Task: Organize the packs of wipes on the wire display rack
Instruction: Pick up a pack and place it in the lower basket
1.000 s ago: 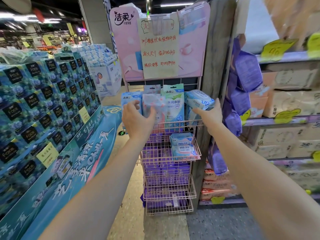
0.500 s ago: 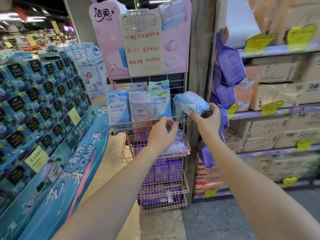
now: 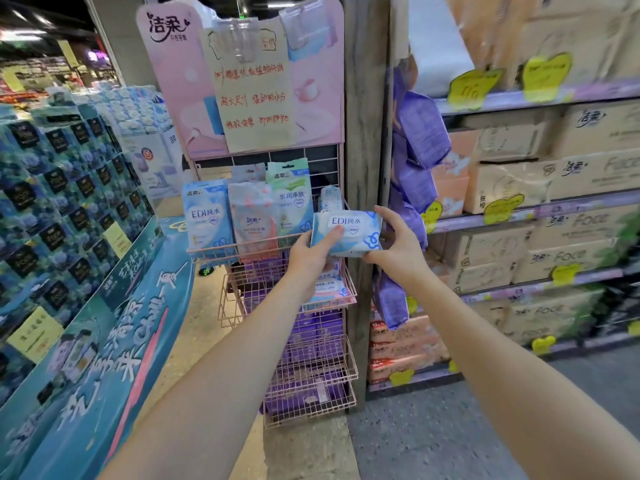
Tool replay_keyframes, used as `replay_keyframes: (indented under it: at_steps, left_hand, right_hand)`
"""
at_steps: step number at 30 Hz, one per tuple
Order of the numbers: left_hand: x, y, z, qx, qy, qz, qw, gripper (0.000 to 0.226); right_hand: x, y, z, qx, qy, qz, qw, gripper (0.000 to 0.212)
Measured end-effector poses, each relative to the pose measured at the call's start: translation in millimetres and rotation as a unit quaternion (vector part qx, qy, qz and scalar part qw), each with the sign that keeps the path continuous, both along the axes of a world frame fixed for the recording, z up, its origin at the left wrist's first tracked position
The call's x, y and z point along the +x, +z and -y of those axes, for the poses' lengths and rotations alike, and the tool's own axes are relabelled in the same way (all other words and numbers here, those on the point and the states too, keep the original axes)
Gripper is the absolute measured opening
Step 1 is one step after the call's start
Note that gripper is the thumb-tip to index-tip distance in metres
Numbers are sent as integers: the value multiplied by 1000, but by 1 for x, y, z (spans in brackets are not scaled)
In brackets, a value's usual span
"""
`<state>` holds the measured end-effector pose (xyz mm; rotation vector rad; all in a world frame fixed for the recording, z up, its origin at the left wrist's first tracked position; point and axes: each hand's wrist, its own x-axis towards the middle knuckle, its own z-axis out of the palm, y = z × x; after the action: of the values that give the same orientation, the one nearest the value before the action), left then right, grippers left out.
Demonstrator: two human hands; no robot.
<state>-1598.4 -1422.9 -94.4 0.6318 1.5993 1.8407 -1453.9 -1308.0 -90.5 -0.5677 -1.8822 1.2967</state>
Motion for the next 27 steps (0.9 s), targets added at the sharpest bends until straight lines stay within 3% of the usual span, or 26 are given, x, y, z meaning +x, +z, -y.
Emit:
replay_keyframes:
  at_steps: [4, 8, 12, 18, 20, 24, 27]
  left_hand:
    - [-12, -1, 18, 39, 6, 30, 999, 48]
    - [-30, -4, 39, 21, 23, 41, 999, 48]
    - [-43, -14, 65, -13, 25, 34, 999, 56]
    - [-59, -30, 98, -55, 49, 21, 997, 78]
    - [-62, -33, 106, -66, 46, 15, 997, 81]
    - [-62, -35, 114, -67, 36, 16, 997, 76]
    - [-62, -34, 114, -60, 40, 23, 997, 61]
  right_hand:
    - [-10, 4, 1, 16, 53, 44, 998, 100]
    - [-26, 13, 7, -33, 101, 2, 994, 75]
    - [-52, 20, 7, -32, -12, -14, 999, 51]
    - [-91, 25, 1, 75, -89, 110, 987, 36]
    - [-100, 25, -3, 84, -97, 125, 984, 37]
    - [-115, 27, -8, 132, -137, 228, 955, 63]
    - [-122, 27, -8, 148, -163, 269, 937, 57]
